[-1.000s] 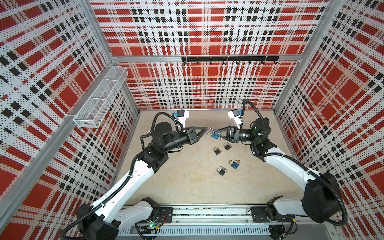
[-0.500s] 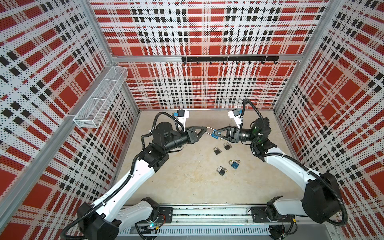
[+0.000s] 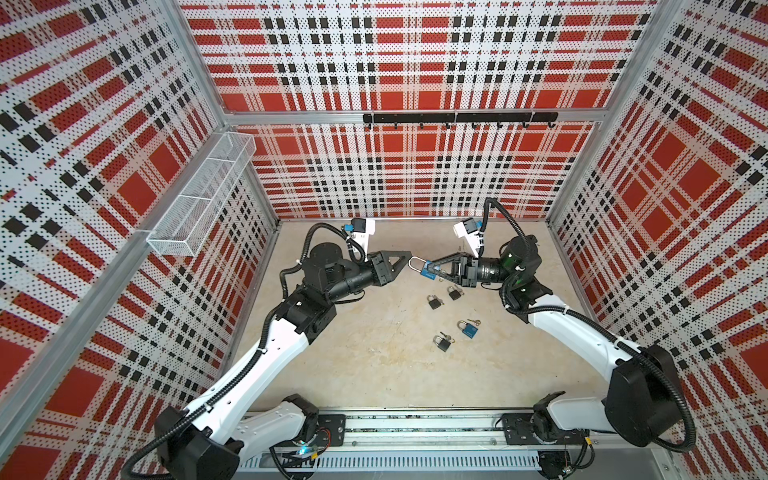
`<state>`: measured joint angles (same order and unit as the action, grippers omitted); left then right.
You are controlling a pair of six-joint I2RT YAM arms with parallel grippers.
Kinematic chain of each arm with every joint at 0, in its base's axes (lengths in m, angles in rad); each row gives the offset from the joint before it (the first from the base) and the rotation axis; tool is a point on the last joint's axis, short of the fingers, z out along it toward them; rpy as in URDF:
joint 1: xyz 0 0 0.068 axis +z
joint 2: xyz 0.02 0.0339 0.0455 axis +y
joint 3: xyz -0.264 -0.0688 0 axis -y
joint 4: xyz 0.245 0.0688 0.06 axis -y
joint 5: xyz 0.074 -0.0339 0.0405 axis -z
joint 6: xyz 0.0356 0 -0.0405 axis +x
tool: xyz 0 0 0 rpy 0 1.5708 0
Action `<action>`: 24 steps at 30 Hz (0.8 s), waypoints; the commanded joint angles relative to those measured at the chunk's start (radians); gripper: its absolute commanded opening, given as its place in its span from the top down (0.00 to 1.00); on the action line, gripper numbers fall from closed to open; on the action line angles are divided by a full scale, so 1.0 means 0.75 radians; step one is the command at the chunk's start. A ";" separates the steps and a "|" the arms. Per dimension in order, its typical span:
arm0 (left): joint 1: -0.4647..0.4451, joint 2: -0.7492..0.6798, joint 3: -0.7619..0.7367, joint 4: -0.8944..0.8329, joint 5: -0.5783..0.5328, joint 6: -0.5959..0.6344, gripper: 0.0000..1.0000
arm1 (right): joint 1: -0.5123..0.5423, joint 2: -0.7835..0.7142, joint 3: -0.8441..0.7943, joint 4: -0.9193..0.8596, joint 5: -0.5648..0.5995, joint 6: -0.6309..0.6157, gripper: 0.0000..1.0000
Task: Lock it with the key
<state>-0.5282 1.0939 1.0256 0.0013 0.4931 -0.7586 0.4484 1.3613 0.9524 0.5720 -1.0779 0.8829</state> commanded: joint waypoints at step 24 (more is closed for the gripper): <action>-0.027 0.038 0.013 0.041 0.077 0.009 0.79 | 0.014 0.011 0.072 0.076 -0.016 0.002 1.00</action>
<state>-0.5423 1.1179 1.0256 0.0074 0.5343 -0.7574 0.4522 1.3624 0.9634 0.5697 -1.0809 0.8833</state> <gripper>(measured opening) 0.213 0.162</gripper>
